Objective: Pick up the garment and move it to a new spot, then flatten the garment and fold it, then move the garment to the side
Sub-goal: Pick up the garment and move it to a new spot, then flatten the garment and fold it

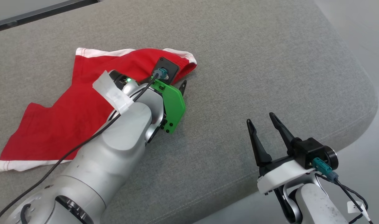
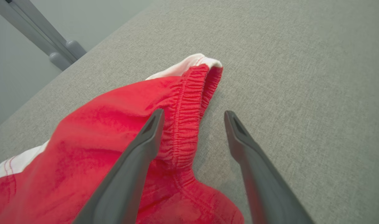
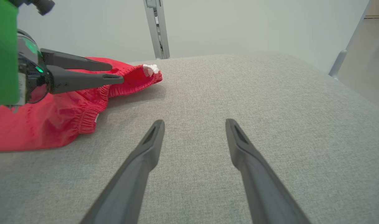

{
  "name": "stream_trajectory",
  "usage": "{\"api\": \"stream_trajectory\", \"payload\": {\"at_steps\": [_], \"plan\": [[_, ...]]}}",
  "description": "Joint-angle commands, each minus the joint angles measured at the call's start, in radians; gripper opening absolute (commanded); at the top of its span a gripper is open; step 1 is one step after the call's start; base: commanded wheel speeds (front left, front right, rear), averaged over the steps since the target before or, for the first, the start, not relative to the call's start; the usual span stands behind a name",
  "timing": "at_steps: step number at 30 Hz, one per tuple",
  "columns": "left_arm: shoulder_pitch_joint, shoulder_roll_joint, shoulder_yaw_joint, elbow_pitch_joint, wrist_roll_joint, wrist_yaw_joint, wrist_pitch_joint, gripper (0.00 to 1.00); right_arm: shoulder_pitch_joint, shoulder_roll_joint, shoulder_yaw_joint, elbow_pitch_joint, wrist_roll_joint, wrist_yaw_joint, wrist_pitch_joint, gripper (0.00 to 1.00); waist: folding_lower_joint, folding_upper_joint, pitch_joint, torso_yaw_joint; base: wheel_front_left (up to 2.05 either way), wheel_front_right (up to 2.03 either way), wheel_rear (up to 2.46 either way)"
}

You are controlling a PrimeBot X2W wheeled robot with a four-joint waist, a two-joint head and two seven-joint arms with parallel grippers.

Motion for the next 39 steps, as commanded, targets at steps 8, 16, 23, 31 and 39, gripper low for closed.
{"api": "stream_trajectory", "payload": {"at_steps": [8,16,23,31,39], "plan": [[0.052,0.004,-0.043,-0.108,-0.068,0.004,-0.079,1.0,0.032,-0.003,-0.037,0.014,-0.062,0.0,-0.005,1.0,-0.0001,-0.0001,-0.068,0.126,0.0,0.0,0.0],[0.117,0.036,-0.025,-0.128,-0.089,0.03,-0.181,1.0,0.01,-0.003,-0.016,0.06,-0.114,0.0,-0.005,1.0,-0.0001,-0.0001,-0.104,0.251,0.0,0.0,0.0],[0.231,0.073,0.019,-0.193,-0.127,0.087,-0.28,1.0,-0.067,-0.021,0.042,0.171,-0.12,0.0,-0.004,1.0,-0.0001,-0.0001,-0.105,0.349,0.0,0.0,0.0],[0.38,0.094,0.083,-0.32,-0.165,0.16,-0.332,1.0,-0.194,-0.09,0.136,0.38,-0.056,0.0,0.011,1.0,-0.0001,-0.0001,-0.103,0.441,0.0,0.0,0.0],[0.462,0.119,0.118,-0.431,-0.166,0.204,-0.338,1.0,-0.295,-0.144,0.22,0.554,0.02,0.0,0.017,1.0,-0.0001,-0.0001,-0.094,0.51,0.0,0.0,0.0]]}}
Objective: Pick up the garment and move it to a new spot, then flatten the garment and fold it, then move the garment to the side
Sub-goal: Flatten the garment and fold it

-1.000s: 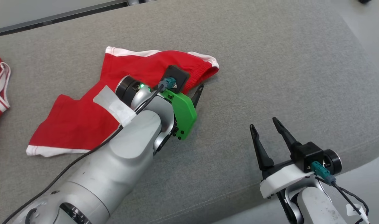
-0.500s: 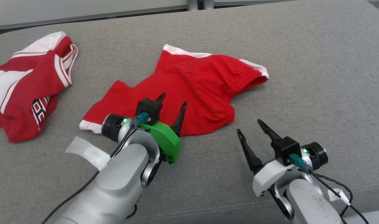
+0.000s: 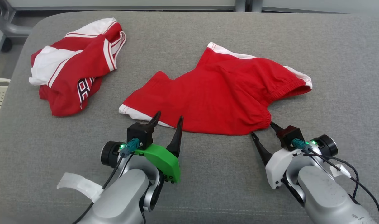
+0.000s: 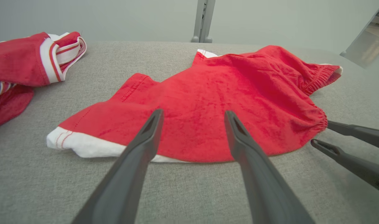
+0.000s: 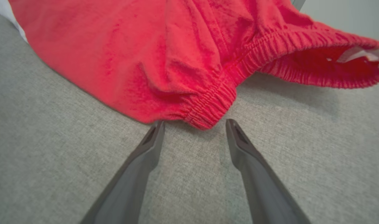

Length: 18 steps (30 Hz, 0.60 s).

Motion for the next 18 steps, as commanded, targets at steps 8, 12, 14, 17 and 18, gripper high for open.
{"api": "stream_trajectory", "payload": {"at_steps": [8,12,14,17,18], "plan": [[0.028,0.031,0.015,-0.063,0.008,0.029,-0.006,1.0,-0.095,-0.043,0.144,0.048,0.072,0.0,-0.022,1.0,0.0,-0.0001,0.011,0.056,0.0,0.0,0.0],[0.042,0.038,0.02,-0.073,0.003,0.033,-0.007,1.0,-0.097,-0.046,0.177,0.027,0.091,0.0,-0.022,0.0,0.0,-0.0001,0.006,0.049,0.0,0.0,0.0],[0.049,0.044,0.025,-0.083,0.0,0.04,-0.007,1.0,-0.093,-0.054,0.203,0.014,0.107,0.0,-0.023,0.0,0.0,-0.0001,0.002,0.041,0.0,0.0,0.0],[0.055,0.056,0.036,-0.098,-0.003,0.048,-0.007,1.0,-0.089,-0.067,0.248,-0.003,0.142,0.0,-0.023,0.0,0.0,-0.0001,-0.007,0.025,0.0,0.0,0.0],[0.06,0.06,0.038,-0.101,-0.004,0.051,-0.007,1.0,-0.086,-0.067,0.268,-0.013,0.169,0.0,-0.021,0.0,0.0,-0.0001,-0.01,0.019,0.0,0.0,0.0]]}}
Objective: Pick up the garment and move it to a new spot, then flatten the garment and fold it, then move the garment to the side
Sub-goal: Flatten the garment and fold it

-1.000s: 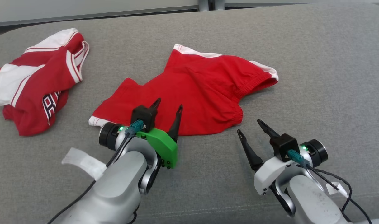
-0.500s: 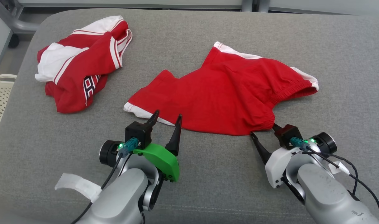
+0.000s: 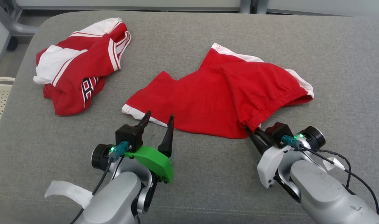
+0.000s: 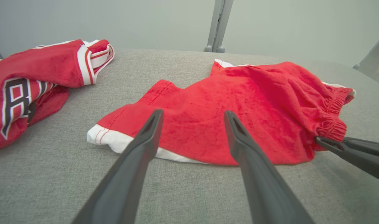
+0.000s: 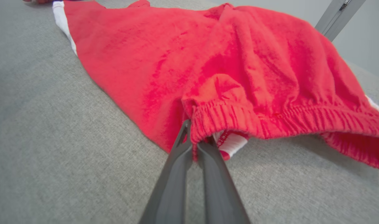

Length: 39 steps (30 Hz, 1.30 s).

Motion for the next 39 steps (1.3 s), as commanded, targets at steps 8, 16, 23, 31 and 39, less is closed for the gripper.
{"api": "stream_trajectory", "payload": {"at_steps": [8,16,23,31,39], "plan": [[0.038,0.026,0.023,-0.033,-0.014,0.017,-0.005,1.0,-0.009,-0.113,0.121,-0.26,0.316,0.0,0.142,0.0,0.0,0.0,-0.028,-0.045,0.0,0.0,0.0],[0.062,0.046,0.044,-0.065,-0.02,0.035,-0.006,1.0,0.033,-0.27,0.006,-0.627,0.501,0.0,0.297,0.0,0.0,0.0,-0.047,-0.064,0.0,0.0,0.0],[0.065,0.047,0.044,-0.083,-0.018,0.038,-0.006,1.0,0.103,-0.247,-0.226,-0.67,0.487,0.0,0.426,0.0,0.0,0.0,-0.046,-0.061,0.0,0.0,0.0],[0.043,0.03,0.02,-0.079,-0.009,0.021,0.0,1.0,0.022,-0.199,-0.347,-0.507,0.425,0.0,0.594,0.0,0.0,0.0,-0.032,-0.022,0.0,0.0,0.0],[0.036,0.003,-0.011,-0.061,-0.003,0.001,0.008,1.0,-0.046,-0.235,-0.402,-0.325,0.388,0.0,0.652,0.0,0.0,0.0,-0.017,0.027,0.0,0.0,0.0]]}}
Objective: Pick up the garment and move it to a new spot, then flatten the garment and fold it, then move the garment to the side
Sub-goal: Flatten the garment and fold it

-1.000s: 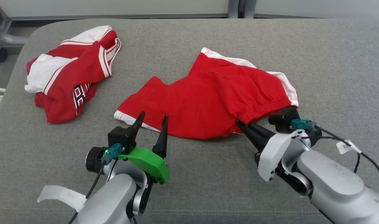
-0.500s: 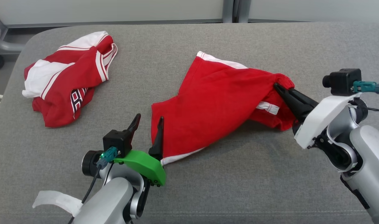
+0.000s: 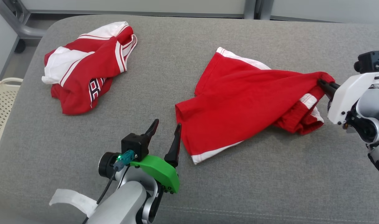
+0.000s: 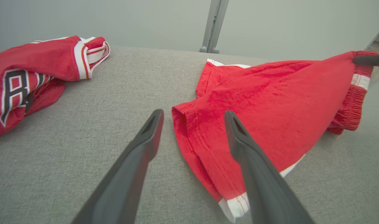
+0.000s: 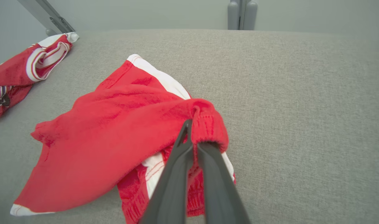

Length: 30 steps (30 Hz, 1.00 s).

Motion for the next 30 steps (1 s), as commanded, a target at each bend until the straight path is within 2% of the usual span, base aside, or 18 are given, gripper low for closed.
{"api": "stream_trajectory", "payload": {"at_steps": [1,6,11,13,14,18,25,26,30], "plan": [[-0.016,-0.002,-0.004,0.006,0.005,-0.007,-0.001,1.0,-0.015,-0.011,-0.011,0.029,-0.007,0.0,0.0,0.0,0.0,-0.0001,0.01,0.019,0.0,0.0,0.0],[-0.022,-0.011,-0.015,0.016,0.008,-0.016,-0.002,1.0,-0.037,-0.035,-0.02,0.137,-0.007,0.0,-0.015,0.0,0.0,-0.0001,0.021,0.034,0.0,0.0,0.0],[-0.032,-0.024,-0.04,0.022,0.02,-0.025,0.009,1.0,-0.031,-0.035,0.021,0.197,0.018,0.0,-0.033,0.0,0.0,-0.0001,0.035,0.033,0.0,0.0,0.0],[-0.032,-0.029,-0.052,0.025,0.025,-0.032,0.015,1.0,-0.027,-0.033,0.031,0.212,0.037,0.0,-0.05,0.49,0.0,-0.0001,0.039,0.026,0.0,0.0,0.0],[-0.031,-0.032,-0.058,0.026,0.026,-0.033,0.018,1.0,-0.026,-0.032,0.039,0.215,0.046,0.0,-0.057,1.0,0.0,-0.0001,0.04,0.022,0.0,0.0,0.0],[-0.017,-0.033,-0.08,0.032,0.027,-0.045,0.029,1.0,-0.014,-0.047,0.08,0.178,0.107,0.0,-0.082,1.0,0.0,-0.0001,0.041,-0.002,0.0,0.0,0.0],[0.04,-0.015,-0.133,0.014,0.015,-0.082,0.073,1.0,0.045,-0.142,0.16,0.028,0.206,0.0,-0.138,1.0,0.0,-0.0001,0.028,-0.058,0.0,0.0,0.0],[0.057,-0.006,-0.147,0.008,0.015,-0.082,0.086,1.0,0.07,-0.171,0.172,-0.017,0.228,0.0,-0.156,1.0,0.0,-0.0001,0.024,-0.075,0.0,0.0,0.0],[0.077,0.01,-0.16,0.009,0.011,-0.074,0.108,1.0,0.114,-0.207,0.179,-0.093,0.256,0.0,-0.201,1.0,0.0,-0.0001,0.019,-0.108,0.0,0.0,0.0]]}}
